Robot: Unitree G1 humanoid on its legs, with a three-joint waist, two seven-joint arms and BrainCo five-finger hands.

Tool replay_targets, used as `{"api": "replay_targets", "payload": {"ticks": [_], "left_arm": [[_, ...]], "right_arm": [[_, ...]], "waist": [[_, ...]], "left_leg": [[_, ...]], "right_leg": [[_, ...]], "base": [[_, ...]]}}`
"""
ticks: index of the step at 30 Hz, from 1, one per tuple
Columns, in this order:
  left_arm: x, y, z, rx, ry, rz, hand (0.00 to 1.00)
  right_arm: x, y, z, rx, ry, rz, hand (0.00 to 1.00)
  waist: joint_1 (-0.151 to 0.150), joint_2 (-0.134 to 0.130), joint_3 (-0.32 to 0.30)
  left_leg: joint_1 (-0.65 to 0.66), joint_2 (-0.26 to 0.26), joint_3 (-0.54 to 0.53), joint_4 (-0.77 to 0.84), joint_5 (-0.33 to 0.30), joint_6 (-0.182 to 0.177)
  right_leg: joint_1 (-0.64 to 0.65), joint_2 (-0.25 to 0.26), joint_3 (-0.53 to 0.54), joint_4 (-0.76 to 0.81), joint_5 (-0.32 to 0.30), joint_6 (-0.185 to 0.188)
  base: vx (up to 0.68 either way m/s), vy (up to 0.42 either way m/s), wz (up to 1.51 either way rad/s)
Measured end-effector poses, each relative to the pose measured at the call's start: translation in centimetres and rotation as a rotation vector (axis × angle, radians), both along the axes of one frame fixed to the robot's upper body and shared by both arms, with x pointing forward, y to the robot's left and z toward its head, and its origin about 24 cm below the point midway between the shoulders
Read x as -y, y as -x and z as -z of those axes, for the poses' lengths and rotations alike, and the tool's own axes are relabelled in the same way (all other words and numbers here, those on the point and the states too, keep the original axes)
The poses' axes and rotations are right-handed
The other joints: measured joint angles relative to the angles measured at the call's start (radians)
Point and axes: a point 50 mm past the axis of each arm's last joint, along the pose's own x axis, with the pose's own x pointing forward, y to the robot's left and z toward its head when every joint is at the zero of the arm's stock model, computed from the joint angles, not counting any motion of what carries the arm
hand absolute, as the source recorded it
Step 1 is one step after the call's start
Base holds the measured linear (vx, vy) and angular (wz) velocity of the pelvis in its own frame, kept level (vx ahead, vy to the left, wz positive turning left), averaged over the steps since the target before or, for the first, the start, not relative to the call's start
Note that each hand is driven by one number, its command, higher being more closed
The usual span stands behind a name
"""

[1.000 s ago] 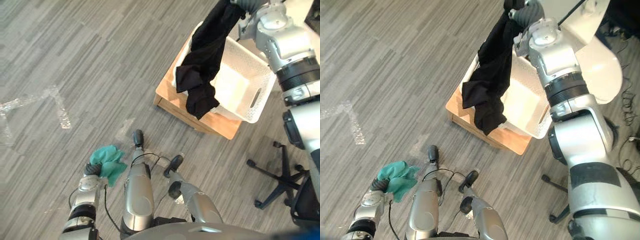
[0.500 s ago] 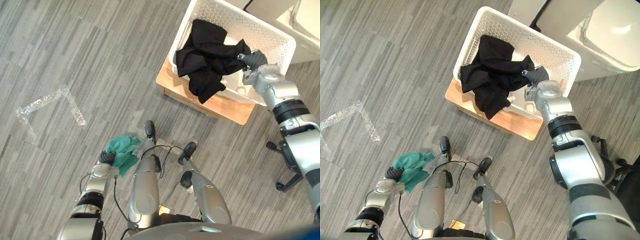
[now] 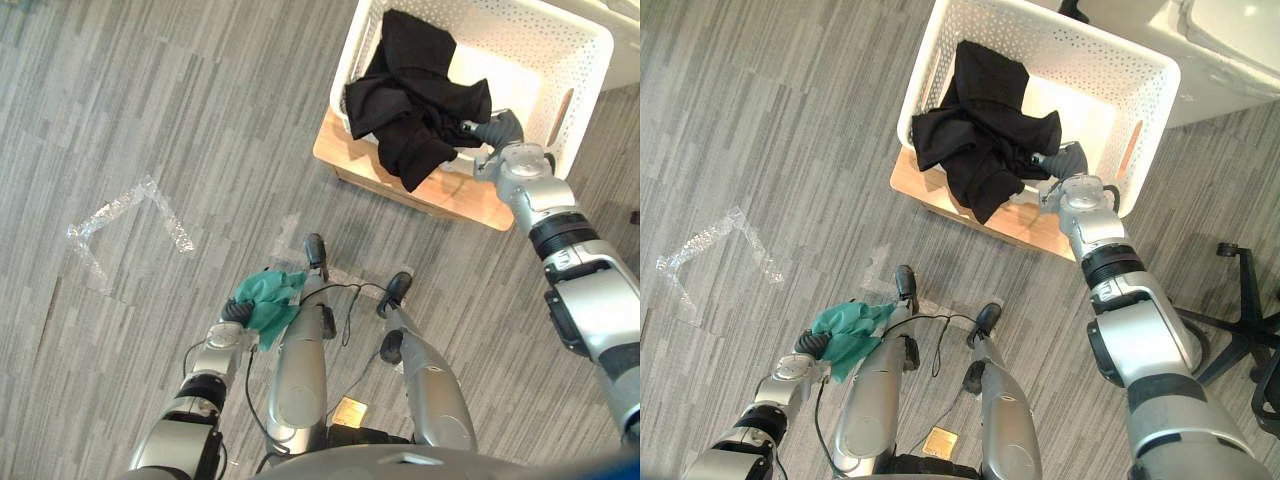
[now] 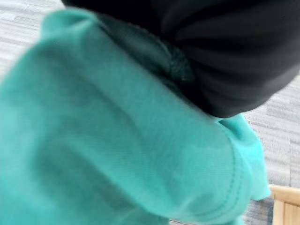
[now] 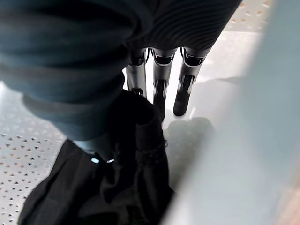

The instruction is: Tidy the bed and pick cloth on bed and put in laundry

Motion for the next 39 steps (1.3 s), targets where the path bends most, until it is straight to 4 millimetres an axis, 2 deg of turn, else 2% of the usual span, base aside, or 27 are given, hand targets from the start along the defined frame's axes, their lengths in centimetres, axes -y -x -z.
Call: {"api": "replay_targets", "payload": {"ticks": [3,6,8,9,11,12,13,14,17,21,23,26,28,30,31,32,33,35,36,38,39], "left_arm": [[0.2,-0.6,-0.6,0.045,0.012,0.023,1.00],[0.7,-1.7,-1.9,0.113,-0.078,0.140,1.00],[1.4,-3.2,-3.8,0.203,-0.151,0.228,1.00],[1.5,-3.4,-4.1,0.213,-0.156,0.239,1.00],[1.9,-4.8,-6.0,0.272,-0.166,0.320,1.00],[2.0,-5.1,-6.4,0.279,-0.162,0.338,1.00],[2.2,-5.7,-7.1,0.287,-0.156,0.367,1.00],[2.4,-5.9,-7.3,0.279,-0.122,0.382,1.00],[3.1,-5.8,-6.9,0.240,-0.071,0.441,1.00],[4.0,-4.6,-6.4,0.245,-0.024,0.490,1.00],[4.5,-3.8,-6.0,0.253,0.003,0.492,1.00],[4.8,-2.1,-5.2,0.250,0.067,0.460,1.00],[4.5,-0.1,-3.4,0.210,0.103,0.389,1.00],[4.0,3.0,-1.3,0.163,0.106,0.331,1.00],[3.8,5.0,-0.2,0.132,0.113,0.295,1.00],[3.7,7.2,0.9,0.099,0.123,0.249,1.00],[3.7,8.2,1.4,0.084,0.131,0.220,1.00],[3.3,10.9,2.6,0.047,0.145,0.133,1.00],[3.1,11.1,2.6,0.049,0.145,0.115,1.00],[2.4,11.5,2.5,0.073,0.151,0.058,1.00],[2.2,11.5,2.4,0.080,0.155,0.043,1.00]], "right_arm": [[-0.6,0.0,-0.8,0.035,0.012,-0.022,0.00],[-1.2,0.2,-2.1,0.087,0.017,-0.046,0.00],[-1.6,0.4,-3.2,0.132,0.024,-0.073,0.00],[-1.7,0.5,-3.4,0.138,0.025,-0.077,0.00],[-2.1,0.6,-4.0,0.162,0.030,-0.106,0.00],[-2.0,0.6,-4.0,0.162,0.031,-0.106,0.00],[-1.9,0.6,-4.0,0.159,0.031,-0.104,0.00],[-1.9,0.6,-3.9,0.157,0.030,-0.107,0.00],[-1.6,0.7,-4.2,0.166,0.021,-0.119,0.00],[-1.4,1.0,-4.2,0.179,0.029,-0.129,0.00],[-0.7,1.6,-3.5,0.184,0.010,-0.126,0.00],[1.6,2.7,-0.2,0.128,-0.004,-0.055,0.00],[4.0,4.3,3.9,0.035,-0.034,0.034,0.00],[6.5,6.5,7.9,-0.052,-0.080,0.146,0.00],[8.2,8.3,10.3,-0.103,-0.118,0.230,0.00],[9.6,10.4,12.7,-0.152,-0.149,0.312,0.00],[10.0,11.4,13.7,-0.178,-0.150,0.347,0.00],[11.4,15.0,17.1,-0.272,-0.152,0.447,0.00],[11.6,15.7,17.8,-0.293,-0.160,0.470,0.00],[12.0,18.5,20.6,-0.383,-0.211,0.539,0.00],[11.9,19.1,21.5,-0.414,-0.228,0.554,0.00]], "waist": [[-0.015,-0.001,-0.001],[-0.031,-0.006,-0.002],[-0.045,-0.011,-0.004],[-0.048,-0.011,-0.004],[-0.060,-0.035,-0.016],[-0.062,-0.043,-0.017],[-0.068,-0.063,-0.016],[-0.074,-0.084,-0.015],[-0.080,-0.119,-0.029],[-0.075,-0.132,-0.033],[-0.075,-0.134,-0.034],[-0.079,-0.158,-0.053],[-0.081,-0.191,-0.090],[-0.082,-0.216,-0.134],[-0.089,-0.220,-0.163],[-0.105,-0.216,-0.199],[-0.114,-0.211,-0.219],[-0.138,-0.177,-0.286],[-0.141,-0.167,-0.297],[-0.165,-0.129,-0.318],[-0.167,-0.118,-0.325]], "left_leg": [[0.012,0.000,-0.001,0.000,0.000,0.000],[0.050,0.001,-0.001,0.000,0.000,0.000],[0.088,0.005,-0.001,-0.001,-0.002,-0.002],[0.091,0.006,-0.001,-0.001,-0.003,-0.003],[0.102,0.014,0.004,-0.001,-0.007,-0.009],[0.105,0.017,0.006,-0.001,-0.007,-0.009],[0.118,0.021,0.008,-0.002,-0.007,-0.009],[0.134,0.025,0.009,-0.002,-0.007,-0.009],[0.158,0.031,0.010,-0.002,-0.010,-0.015],[0.217,0.035,0.026,-0.006,-0.020,-0.027],[0.248,0.035,0.027,-0.006,-0.024,-0.031],[0.292,0.035,0.031,-0.007,-0.032,-0.037],[0.316,0.035,0.039,-0.007,-0.048,-0.041],[0.345,0.033,0.056,-0.007,-0.065,-0.046],[0.366,0.025,0.058,-0.007,-0.073,-0.048],[0.385,0.017,0.060,-0.007,-0.084,-0.049],[0.393,0.012,0.060,-0.007,-0.090,-0.049],[0.422,-0.006,0.071,-0.007,-0.110,-0.045],[0.430,-0.010,0.077,-0.007,-0.114,-0.044],[0.461,-0.026,0.079,-0.007,-0.126,-0.039],[0.468,-0.030,0.080,-0.007,-0.131,-0.037]], "right_leg": [[0.008,0.003,0.005,0.000,0.001,0.000],[0.036,0.005,0.021,-0.001,0.004,0.002],[0.068,0.008,0.038,-0.011,0.012,0.000],[0.073,0.009,0.038,-0.015,0.015,-0.001],[0.084,0.020,0.055,-0.034,0.025,-0.001],[0.087,0.021,0.057,-0.036,0.028,0.000],[0.100,0.022,0.058,-0.041,0.031,-0.001],[0.120,0.026,0.058,-0.049,0.040,-0.004],[0.148,0.034,0.063,-0.059,0.043,-0.003],[0.200,0.037,0.081,-0.065,0.042,-0.001],[0.233,0.037,0.082,-0.067,0.035,0.009],[0.275,0.037,0.088,-0.067,0.025,0.016],[0.294,0.037,0.097,-0.066,0.006,0.023],[0.314,0.034,0.117,-0.066,-0.002,0.029],[0.330,0.027,0.120,-0.059,-0.017,0.034],[0.343,0.017,0.121,-0.045,-0.035,0.041],[0.348,0.012,0.121,-0.039,-0.042,0.044],[0.361,-0.004,0.131,-0.013,-0.069,0.051],[0.364,-0.011,0.136,-0.010,-0.073,0.055],[0.391,-0.028,0.138,-0.001,-0.085,0.066],[0.395,-0.033,0.138,0.002,-0.088,0.066]], "base": [[0.04,0.017,-0.06],[0.04,0.014,-0.13],[0.02,0.002,-0.22],[-0.01,-0.005,-0.16],[-0.04,-0.010,-0.19],[-0.04,-0.010,-0.18],[-0.05,-0.015,-0.08],[-0.05,-0.016,-0.06],[-0.05,-0.031,-0.02],[-0.05,-0.026,-0.08],[-0.05,-0.033,-0.01],[-0.02,-0.017,-0.01],[0.01,-0.019,-0.09],[0.08,-0.012,-0.17],[0.15,-0.010,-0.07],[0.13,-0.003,0.03],[0.18,0.018,0.03],[0.17,0.032,-0.07],[0.11,0.042,-0.13],[0.08,0.054,-0.03],[0.06,0.053,0.04]]}}
